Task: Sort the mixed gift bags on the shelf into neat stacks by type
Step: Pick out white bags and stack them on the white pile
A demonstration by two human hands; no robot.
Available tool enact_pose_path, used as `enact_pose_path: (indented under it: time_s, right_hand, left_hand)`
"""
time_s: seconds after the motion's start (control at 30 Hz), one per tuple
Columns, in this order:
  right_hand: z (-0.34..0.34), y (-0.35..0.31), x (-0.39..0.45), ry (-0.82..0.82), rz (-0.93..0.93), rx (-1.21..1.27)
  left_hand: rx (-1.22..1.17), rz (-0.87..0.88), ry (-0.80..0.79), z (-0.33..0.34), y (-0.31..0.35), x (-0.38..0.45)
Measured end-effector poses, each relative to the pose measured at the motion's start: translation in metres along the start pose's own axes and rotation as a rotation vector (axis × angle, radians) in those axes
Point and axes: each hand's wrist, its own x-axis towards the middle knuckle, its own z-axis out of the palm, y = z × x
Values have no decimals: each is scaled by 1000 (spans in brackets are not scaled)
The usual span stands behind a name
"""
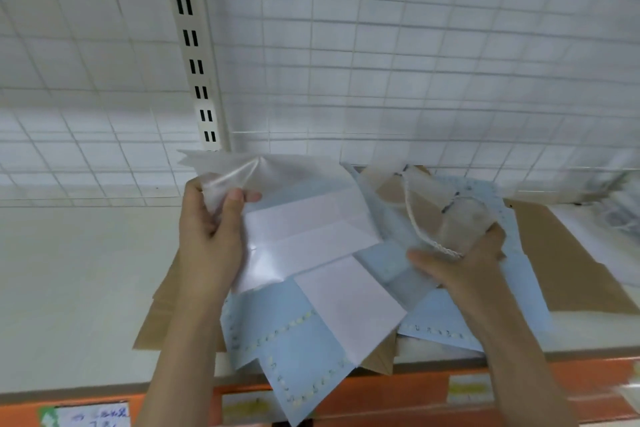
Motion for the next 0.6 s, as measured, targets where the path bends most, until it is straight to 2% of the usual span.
enact_pose_path:
  time_s: [0.07, 0.2, 0.27, 0.37, 0.47, 0.53, 0.6]
  right_hand:
    - [4, 6, -1, -42, -10, -21]
    - [6, 16, 1, -19, -52, -81]
    - [8, 16, 1, 5, -43, -119]
    - [13, 15, -1, 43, -74, -174]
    - [18, 10, -5, 66, -128, -259]
    - [22, 8, -7, 77, -155, -300]
    - [25, 7, -8, 80, -184, -363]
  left_hand:
    - [5, 24, -28, 4, 3, -3]
    - [-16, 0, -135, 5, 8, -10]
    - [-11, -121, -168, -1, 6, -9]
    - [-2, -409, -182, -17, -6, 1]
    - [-183, -685, -171, -31, -24, 9]
    - [-276, -795, -158, -35, -32, 15]
    - [-272, -807, -149, -35, -37, 23]
